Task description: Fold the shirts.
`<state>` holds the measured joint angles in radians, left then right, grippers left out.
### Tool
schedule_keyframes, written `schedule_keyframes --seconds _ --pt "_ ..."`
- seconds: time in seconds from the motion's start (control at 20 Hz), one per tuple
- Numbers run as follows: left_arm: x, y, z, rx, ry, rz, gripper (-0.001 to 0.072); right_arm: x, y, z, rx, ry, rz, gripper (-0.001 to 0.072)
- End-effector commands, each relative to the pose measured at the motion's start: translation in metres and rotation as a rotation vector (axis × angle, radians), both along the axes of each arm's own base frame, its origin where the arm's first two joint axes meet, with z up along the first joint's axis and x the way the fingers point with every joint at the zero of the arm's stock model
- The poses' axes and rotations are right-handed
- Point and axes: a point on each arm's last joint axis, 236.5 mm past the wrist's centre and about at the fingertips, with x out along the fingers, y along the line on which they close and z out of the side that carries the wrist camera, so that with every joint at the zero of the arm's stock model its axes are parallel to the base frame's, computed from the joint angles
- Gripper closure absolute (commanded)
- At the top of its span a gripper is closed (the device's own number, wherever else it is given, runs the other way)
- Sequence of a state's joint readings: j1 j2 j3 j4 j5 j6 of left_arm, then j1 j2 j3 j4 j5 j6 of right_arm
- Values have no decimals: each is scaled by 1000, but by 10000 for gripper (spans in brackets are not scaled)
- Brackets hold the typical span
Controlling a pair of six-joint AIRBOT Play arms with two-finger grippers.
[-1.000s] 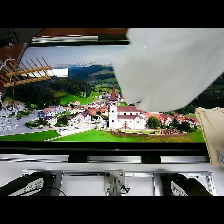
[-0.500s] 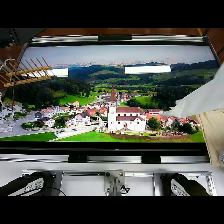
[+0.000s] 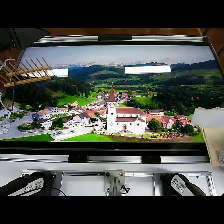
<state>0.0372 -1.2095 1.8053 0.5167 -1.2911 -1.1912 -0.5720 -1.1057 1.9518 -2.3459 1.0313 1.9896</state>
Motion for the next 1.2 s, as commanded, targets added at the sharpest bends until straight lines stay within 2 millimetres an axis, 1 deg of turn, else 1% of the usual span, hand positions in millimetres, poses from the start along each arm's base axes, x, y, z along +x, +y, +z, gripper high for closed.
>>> schedule_keyframes --seconds 0.0,0.15,0.35,0.45,0.6,0.85,1.0,1.15 --pt "-4 -1 -4 12 14 -18 300 -23 -25 -14 50 6 -92 654" --pt "-5 -2 -5 14 17 -21 300 -28 -36 -16 41 21 -121 655" --pt "-7 -2 -7 21 23 -31 300 -41 -51 -22 50 33 -175 655" --pt "-9 -3 -9 28 30 -40 300 -51 -58 -24 52 36 -206 655" --pt "-13 -4 -12 38 41 -55 300 -72 -72 -27 62 25 -263 655" --pt "-15 -4 -14 41 46 -62 300 -101 -93 -42 119 -8 -326 654" --pt "-19 -5 -17 48 68 -77 300 -105 -103 -58 180 -12 -315 654" --pt "-20 -6 -18 50 70 -80 300 -103 -105 -76 237 35 -305 653"
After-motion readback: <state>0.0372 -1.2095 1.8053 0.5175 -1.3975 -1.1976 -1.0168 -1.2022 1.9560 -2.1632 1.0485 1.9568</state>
